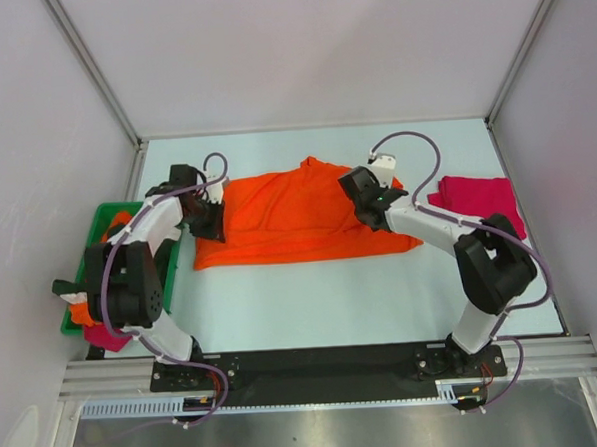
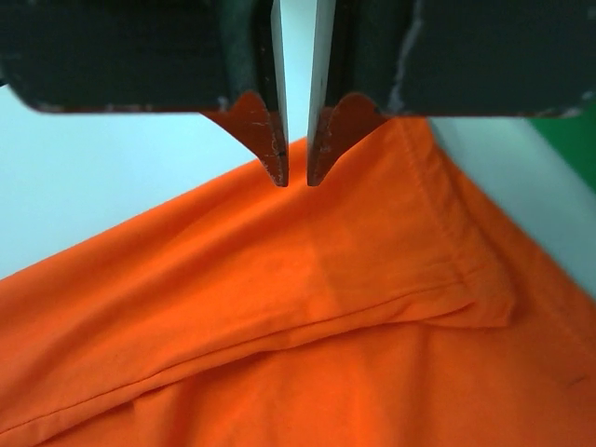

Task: Fold and stack the t-shirts
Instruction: Fold the flattened tshirt in 1/3 of the way

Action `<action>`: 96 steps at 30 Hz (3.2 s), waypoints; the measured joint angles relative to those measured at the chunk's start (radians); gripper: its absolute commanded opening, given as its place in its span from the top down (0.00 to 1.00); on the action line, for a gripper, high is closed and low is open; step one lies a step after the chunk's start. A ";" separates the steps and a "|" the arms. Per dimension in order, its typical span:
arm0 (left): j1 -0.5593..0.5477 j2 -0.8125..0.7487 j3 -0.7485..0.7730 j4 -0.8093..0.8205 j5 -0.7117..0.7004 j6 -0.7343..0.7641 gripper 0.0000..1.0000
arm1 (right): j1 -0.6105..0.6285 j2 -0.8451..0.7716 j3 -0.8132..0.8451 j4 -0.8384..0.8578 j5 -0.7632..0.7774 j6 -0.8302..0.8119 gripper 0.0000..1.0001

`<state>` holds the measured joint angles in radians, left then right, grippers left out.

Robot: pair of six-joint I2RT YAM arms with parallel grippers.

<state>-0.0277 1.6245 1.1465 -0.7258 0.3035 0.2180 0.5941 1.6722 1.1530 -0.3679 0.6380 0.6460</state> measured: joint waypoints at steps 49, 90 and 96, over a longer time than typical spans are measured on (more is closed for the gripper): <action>-0.047 0.171 0.000 0.059 0.016 -0.044 0.76 | 0.023 0.249 0.098 0.011 -0.093 0.004 0.99; -0.067 0.171 0.000 0.058 0.015 -0.053 0.75 | -0.014 0.214 0.100 -0.019 -0.059 0.006 0.62; -0.069 0.171 0.000 0.058 0.015 -0.053 0.75 | -0.013 0.217 0.122 -0.016 -0.060 0.006 0.69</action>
<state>-0.0963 1.7954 1.1465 -0.6674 0.3187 0.1646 0.5808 1.8889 1.2751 -0.3840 0.5781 0.6518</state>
